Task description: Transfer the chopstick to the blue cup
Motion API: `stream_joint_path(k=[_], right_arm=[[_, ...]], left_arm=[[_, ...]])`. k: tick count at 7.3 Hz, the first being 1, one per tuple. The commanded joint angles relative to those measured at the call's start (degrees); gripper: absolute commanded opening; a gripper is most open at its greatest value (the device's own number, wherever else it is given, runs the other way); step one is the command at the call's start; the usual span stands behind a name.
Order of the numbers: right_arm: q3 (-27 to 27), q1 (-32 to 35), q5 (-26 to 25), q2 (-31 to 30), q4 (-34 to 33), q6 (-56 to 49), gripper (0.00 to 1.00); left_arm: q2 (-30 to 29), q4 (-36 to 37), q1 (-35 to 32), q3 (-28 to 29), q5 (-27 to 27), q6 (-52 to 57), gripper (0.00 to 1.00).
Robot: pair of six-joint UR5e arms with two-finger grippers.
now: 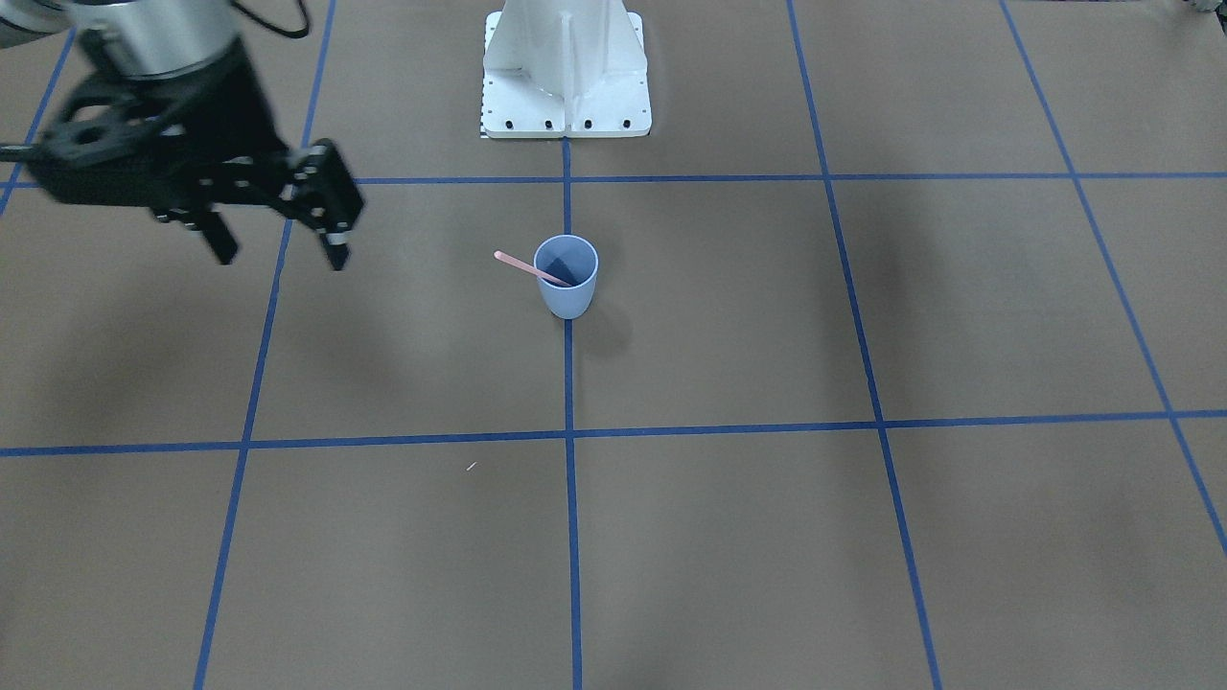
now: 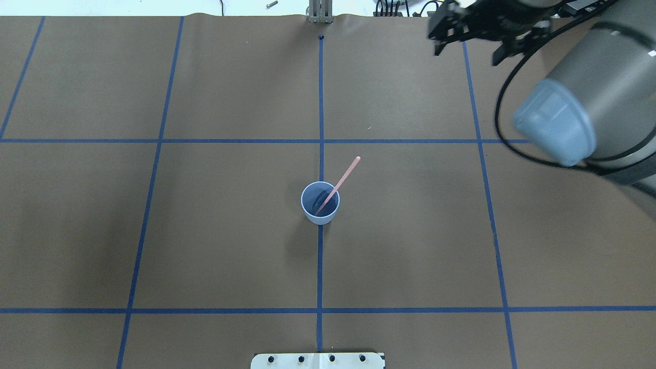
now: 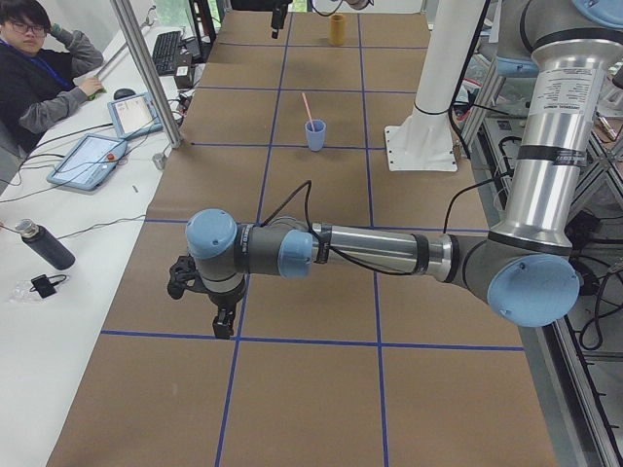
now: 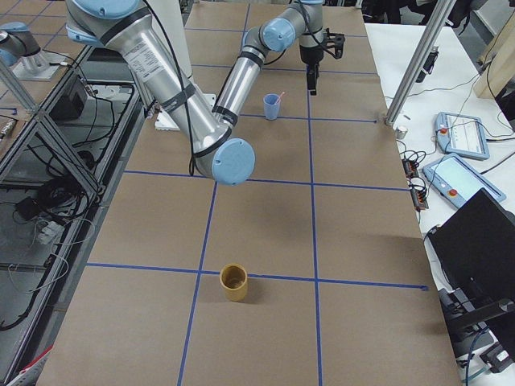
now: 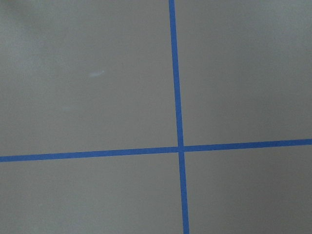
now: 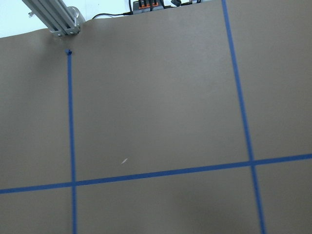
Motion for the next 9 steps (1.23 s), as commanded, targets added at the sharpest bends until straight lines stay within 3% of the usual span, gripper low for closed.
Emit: stream_joint_path(k=[1,3,5,9], right_arm=[[0.0,13.0,6.6,-12.9,0.0,-26.6,1.00],[-1.8,24.4,8.0,-25.0,0.3,-50.2,1.00],[-9.2,34.1,10.6,-31.8,0.5,-69.1,1.00],[-10.1,37.1,10.0,-40.8,3.0,-69.2,1.00]], left_arm=[[0.1,0.1,-0.1,0.1,-0.7,0.2,0.99],[1.4,0.5,-0.1,-2.0,-1.5,0.2,0.99],[2.0,0.5,-0.2,-2.8,-1.6,0.3,0.99],[7.9,-0.4,-0.3,-6.2,-1.7,-0.5,0.99]])
